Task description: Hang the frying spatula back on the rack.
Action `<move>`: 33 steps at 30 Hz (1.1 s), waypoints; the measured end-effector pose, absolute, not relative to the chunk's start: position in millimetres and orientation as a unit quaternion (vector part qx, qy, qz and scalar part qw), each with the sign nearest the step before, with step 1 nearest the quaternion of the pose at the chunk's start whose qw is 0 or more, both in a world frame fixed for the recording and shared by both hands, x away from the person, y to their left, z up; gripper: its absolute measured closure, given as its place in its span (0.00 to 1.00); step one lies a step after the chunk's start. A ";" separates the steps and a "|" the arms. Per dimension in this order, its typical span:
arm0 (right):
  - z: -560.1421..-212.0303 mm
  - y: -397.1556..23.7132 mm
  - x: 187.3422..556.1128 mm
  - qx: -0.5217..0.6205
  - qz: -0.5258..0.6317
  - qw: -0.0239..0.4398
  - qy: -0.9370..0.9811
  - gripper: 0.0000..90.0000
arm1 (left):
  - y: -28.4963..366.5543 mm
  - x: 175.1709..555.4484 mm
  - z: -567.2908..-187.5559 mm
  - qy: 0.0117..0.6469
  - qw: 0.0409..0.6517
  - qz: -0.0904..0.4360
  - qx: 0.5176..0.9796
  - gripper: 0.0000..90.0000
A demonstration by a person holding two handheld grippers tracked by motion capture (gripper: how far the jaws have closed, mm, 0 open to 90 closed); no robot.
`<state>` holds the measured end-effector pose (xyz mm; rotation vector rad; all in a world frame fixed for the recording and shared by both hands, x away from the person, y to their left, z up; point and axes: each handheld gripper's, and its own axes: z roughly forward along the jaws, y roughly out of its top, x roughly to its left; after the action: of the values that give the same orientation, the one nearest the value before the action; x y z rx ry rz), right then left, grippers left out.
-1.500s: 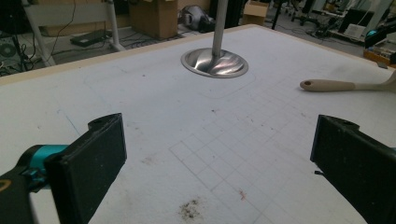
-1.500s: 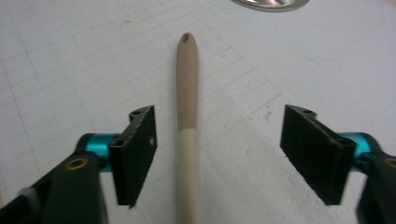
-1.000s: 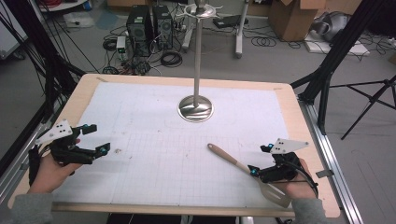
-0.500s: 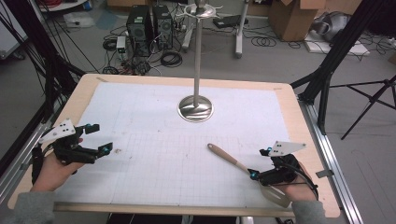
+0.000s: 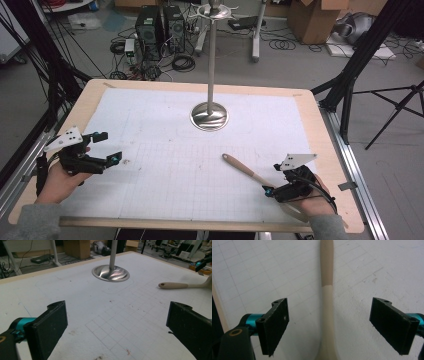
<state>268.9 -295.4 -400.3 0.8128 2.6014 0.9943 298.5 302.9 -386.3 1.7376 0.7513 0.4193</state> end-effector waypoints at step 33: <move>-414.5 -284.2 270.0 0.268 0.243 0.104 0.926 0.47 | 300.6 299.0 -388.6 0.320 0.561 0.175 0.743 0.05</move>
<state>270.0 -284.2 -414.5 0.7914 2.7325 0.7153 299.0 300.6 -388.6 1.7518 0.7533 0.4131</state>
